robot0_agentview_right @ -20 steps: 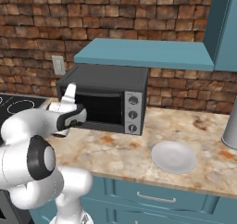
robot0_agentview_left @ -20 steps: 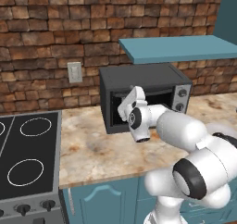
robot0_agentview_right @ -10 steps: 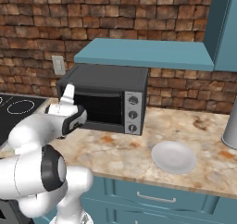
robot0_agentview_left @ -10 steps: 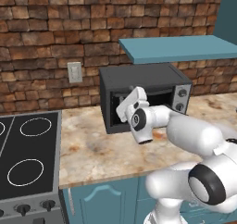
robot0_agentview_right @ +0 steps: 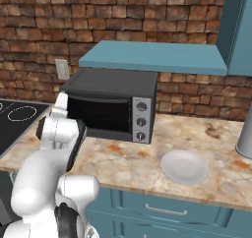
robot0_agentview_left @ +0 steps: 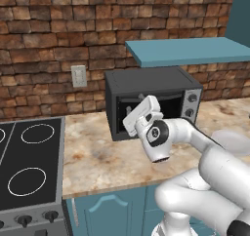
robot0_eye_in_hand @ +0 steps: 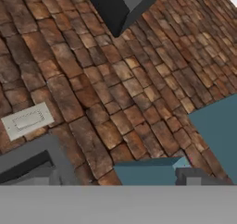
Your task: Pull the toaster oven rack outwards. Pick up the baguette from the plate and place it on the toaster oven rack. Close the toaster oven door fully and set the temperature to the lowest setting.
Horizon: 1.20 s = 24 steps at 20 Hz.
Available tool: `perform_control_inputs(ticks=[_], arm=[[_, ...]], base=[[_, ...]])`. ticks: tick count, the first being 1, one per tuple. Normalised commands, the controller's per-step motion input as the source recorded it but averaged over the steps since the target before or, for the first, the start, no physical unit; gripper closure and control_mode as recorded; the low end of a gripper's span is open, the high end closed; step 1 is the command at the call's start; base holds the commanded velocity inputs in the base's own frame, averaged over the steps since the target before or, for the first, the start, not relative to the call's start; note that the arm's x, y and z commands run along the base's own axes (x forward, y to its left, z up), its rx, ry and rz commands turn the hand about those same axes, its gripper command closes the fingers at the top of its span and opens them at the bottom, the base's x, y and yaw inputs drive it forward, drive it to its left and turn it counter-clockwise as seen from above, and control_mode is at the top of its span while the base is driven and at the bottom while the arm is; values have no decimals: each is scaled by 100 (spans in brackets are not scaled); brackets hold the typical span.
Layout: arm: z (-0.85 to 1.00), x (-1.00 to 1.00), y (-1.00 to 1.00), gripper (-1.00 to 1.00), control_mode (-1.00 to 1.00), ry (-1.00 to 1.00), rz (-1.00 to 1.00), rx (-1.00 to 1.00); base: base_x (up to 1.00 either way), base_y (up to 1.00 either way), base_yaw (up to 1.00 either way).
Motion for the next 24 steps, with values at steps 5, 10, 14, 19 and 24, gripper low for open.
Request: perform_control_inputs(ticks=[5,10,14,19,24], arm=[[100,-5,0,-100,-100,36,-18,12],[41,-8,-61,-100,-100,50,-14,19],[-10,-27,-99,-100,-100,18,-4,12],[-14,-6,-95,-100,-100,1,3,3],[-5,-4,-88,-100,-100,0,9,0]], base=[[0,0,0],[0,0,0],[0,0,0],[0,0,0],[0,0,0]])
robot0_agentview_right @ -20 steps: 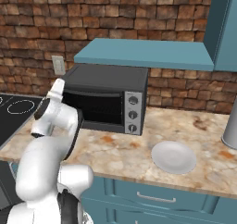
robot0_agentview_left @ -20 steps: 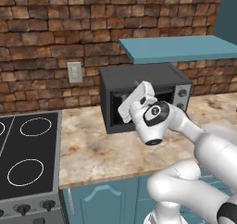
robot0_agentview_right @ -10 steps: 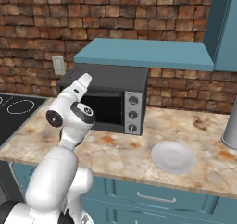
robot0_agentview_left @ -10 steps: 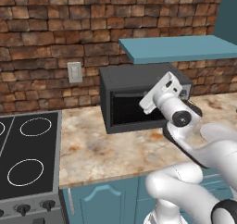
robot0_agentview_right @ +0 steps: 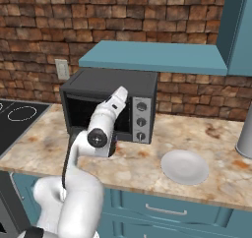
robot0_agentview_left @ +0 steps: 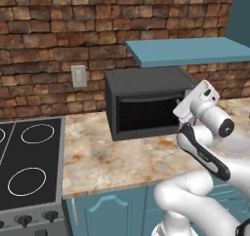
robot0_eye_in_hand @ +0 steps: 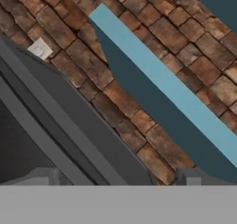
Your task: Pull the toaster oven rack outwards. Pick up the baguette from the plate and place it on the toaster oven rack. Close the toaster oven door fully and set the temperature to the lowest setting.
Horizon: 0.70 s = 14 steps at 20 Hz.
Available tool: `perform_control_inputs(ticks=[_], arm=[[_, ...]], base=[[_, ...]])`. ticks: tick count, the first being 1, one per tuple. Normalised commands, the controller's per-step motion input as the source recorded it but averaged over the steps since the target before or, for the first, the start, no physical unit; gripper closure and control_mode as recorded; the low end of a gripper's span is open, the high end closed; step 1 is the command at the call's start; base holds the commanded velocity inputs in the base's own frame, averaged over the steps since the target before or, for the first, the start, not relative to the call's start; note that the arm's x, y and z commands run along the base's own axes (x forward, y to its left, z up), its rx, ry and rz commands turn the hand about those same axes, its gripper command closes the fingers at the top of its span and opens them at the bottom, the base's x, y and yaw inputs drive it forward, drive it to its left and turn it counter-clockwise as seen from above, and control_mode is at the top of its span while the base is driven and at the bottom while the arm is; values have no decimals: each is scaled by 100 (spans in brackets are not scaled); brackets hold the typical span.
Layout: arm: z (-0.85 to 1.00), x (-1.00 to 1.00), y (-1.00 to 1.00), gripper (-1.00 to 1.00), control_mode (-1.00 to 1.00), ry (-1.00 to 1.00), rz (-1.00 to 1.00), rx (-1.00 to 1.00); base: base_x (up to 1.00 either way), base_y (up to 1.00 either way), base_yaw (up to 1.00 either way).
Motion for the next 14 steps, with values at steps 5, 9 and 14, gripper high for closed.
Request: perform_control_inputs(ticks=[5,9,14], arm=[[-19,-11,-76,-100,-100,-3,10,-11],[-18,10,-56,-100,-100,-4,6,-16],[-20,23,-17,-100,-100,-4,2,-15]], base=[[0,0,0],[0,0,0],[0,0,0]])
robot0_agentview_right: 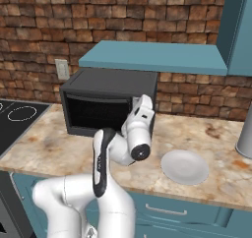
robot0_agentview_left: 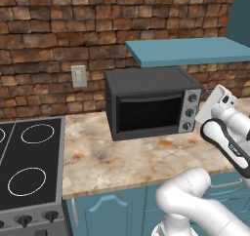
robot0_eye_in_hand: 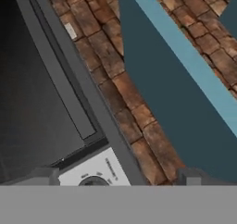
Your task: Pull the toaster oven rack outwards. Pick up the baguette from the plate and place it on the toaster oven rack. Close the toaster oven door fully and set the temperature to the lowest setting.
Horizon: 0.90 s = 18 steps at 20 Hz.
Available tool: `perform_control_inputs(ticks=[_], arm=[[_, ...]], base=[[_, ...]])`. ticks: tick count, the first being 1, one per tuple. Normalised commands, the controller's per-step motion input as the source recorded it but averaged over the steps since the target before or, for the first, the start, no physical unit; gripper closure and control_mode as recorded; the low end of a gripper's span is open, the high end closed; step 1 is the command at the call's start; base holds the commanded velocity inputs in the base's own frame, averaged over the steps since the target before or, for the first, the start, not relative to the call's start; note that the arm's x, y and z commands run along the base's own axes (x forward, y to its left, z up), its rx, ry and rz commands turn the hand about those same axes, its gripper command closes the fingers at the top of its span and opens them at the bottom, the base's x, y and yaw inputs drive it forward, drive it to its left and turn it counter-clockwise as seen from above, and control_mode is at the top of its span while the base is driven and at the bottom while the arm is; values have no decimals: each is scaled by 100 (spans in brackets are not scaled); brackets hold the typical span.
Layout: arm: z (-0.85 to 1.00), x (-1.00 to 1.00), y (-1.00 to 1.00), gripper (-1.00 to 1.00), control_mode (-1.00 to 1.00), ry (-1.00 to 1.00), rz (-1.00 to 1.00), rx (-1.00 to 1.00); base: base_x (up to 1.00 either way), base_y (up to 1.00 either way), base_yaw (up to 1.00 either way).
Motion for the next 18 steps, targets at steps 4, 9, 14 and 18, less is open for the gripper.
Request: perform_control_inputs(ticks=[4,9,14,18], arm=[[-30,35,0,-100,-100,-2,1,-11],[-2,25,0,-100,-100,0,0,5],[0,1,0,-100,-100,0,0,19],[0,0,0,-100,-100,0,0,18]], base=[[0,0,0],[0,0,0],[0,0,0],[0,0,0]])
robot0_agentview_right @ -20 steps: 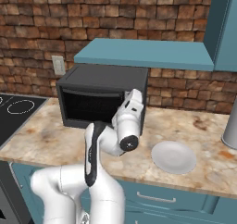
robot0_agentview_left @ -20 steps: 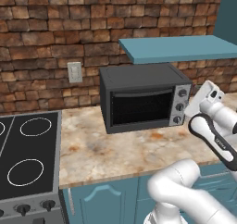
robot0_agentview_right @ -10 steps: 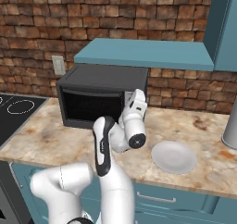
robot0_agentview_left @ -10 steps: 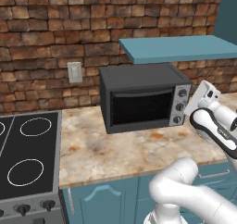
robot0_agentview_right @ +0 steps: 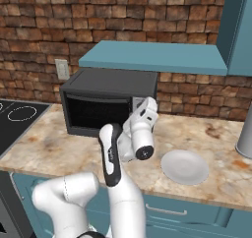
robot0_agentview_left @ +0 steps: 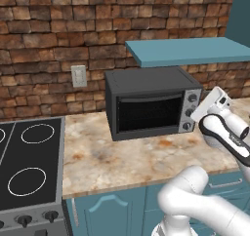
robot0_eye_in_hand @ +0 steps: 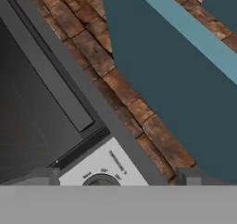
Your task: Pull the toaster oven rack outwards. Pick up the baguette from the plate and place it on the toaster oven rack. Close the toaster oven door fully and set the temperature to the lowest setting.
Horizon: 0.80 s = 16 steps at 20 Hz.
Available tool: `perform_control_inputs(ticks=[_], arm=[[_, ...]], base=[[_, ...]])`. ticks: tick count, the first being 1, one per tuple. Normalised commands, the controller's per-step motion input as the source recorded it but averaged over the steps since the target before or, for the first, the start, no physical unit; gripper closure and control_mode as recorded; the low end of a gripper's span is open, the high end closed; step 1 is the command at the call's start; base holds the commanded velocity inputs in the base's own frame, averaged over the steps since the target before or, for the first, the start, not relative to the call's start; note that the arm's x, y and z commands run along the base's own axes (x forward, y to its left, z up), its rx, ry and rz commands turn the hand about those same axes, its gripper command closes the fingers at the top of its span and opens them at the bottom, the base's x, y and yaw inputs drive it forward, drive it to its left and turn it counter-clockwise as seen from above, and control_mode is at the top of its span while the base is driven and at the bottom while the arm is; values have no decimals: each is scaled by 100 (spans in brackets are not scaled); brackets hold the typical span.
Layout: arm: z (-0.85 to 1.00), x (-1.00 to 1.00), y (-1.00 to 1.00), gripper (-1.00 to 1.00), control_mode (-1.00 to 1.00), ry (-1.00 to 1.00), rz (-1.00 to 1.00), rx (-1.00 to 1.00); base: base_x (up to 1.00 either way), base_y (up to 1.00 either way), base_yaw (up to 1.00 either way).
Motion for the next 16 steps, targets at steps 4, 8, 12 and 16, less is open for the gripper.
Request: perform_control_inputs(ticks=[4,8,12,16], arm=[[1,0,-11,-100,-100,0,0,13],[22,-23,-20,-100,-100,6,0,46],[38,-16,-10,-100,-100,27,0,88],[42,-2,0,-100,-100,37,0,95]], base=[[0,0,0],[0,0,0],[0,0,0],[0,0,0]])
